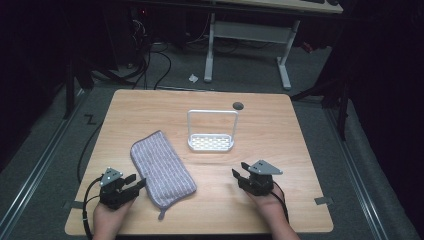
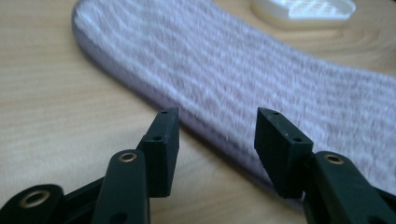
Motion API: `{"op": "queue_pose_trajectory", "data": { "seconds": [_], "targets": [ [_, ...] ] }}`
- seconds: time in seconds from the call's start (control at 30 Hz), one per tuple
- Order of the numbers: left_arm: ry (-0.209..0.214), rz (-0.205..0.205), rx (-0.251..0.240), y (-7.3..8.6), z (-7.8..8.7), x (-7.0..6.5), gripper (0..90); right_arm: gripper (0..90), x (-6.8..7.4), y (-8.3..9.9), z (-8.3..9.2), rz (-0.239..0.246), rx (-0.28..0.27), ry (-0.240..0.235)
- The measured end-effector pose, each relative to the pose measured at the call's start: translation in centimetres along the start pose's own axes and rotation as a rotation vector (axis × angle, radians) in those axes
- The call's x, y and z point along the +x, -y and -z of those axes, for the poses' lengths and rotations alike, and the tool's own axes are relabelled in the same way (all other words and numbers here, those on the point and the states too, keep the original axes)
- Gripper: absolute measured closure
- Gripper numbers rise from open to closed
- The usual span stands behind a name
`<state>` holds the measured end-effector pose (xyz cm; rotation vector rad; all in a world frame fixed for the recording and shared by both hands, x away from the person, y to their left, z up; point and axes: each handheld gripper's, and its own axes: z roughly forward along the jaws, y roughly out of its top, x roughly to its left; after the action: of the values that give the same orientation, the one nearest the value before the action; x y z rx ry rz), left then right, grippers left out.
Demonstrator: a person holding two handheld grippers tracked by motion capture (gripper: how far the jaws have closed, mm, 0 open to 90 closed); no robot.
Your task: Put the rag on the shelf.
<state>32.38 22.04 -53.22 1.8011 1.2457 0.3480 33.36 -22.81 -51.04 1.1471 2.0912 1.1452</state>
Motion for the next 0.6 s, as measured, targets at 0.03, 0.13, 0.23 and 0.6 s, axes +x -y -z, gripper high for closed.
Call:
{"op": "queue_pose_trajectory", "data": {
  "seconds": [0.03, 0.13, 0.23, 0.6],
  "targets": [
    [0.006, 0.002, 0.005, 0.0, 0.1, 0.1, 50.9, 54.2, -0.1, 0.0, 0.0, -0.005, -0.001, 0.004],
    [0.025, 0.009, 0.026, -0.2, 0.0, -0.1, 54.7, 54.8, 0.1, 0.2, 0.2, 0.0, 0.01, 0.035],
    [0.037, -0.006, 0.022, -0.3, -0.2, -0.8, 61.5, 55.0, 0.1, 0.2, 0.5, -0.014, -0.003, 0.035],
    [0.03, -0.141, 0.111, -0.4, -3.0, -4.9, 89.9, 56.9, 1.4, 0.1, -0.1, -0.004, 0.021, 0.001]
  ]
}}
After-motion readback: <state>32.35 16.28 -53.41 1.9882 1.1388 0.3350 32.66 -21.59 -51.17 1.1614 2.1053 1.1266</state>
